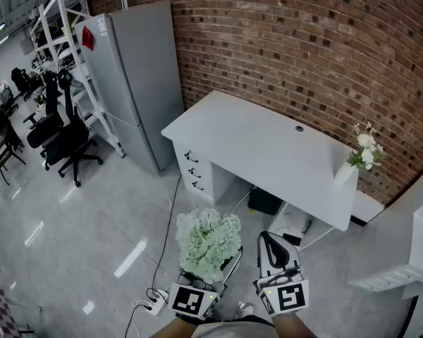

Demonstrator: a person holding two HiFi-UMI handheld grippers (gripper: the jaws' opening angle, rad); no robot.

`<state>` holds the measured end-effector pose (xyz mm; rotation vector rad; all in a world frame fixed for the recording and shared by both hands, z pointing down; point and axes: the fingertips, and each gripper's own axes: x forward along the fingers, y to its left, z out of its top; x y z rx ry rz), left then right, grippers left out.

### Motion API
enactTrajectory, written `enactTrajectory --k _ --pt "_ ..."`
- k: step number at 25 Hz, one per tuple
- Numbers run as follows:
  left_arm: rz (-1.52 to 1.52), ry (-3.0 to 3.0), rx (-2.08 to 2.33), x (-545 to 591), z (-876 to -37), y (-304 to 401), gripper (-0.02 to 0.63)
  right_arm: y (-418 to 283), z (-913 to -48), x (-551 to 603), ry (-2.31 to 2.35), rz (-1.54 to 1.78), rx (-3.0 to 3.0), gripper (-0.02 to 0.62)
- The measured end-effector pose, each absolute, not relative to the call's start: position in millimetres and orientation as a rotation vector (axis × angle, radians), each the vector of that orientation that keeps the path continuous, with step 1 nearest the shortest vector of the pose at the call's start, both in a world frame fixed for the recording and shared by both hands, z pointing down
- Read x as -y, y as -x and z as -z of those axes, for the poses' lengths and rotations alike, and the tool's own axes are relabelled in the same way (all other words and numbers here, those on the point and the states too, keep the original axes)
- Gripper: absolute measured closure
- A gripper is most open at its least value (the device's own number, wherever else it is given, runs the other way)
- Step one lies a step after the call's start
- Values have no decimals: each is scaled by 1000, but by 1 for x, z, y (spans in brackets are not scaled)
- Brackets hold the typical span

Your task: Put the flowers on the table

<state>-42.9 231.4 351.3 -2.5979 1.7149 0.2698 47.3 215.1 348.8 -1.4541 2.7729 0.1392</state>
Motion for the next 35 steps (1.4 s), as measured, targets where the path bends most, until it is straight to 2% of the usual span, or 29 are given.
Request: enactTrajectory --k 16,26,35 --pt "-244 2522 -1795 -221 -358 -36 221 -118 -366 -218 1323 -103 -2843 578" --pt "-245 2505 -1821 -181 -365 -25 221 -107 -370 -180 1281 -124 -2872 578" --pt "-271 2537 -1738 -89 -362 9 222 -71 -370 -83 1378 -146 -2826 578"
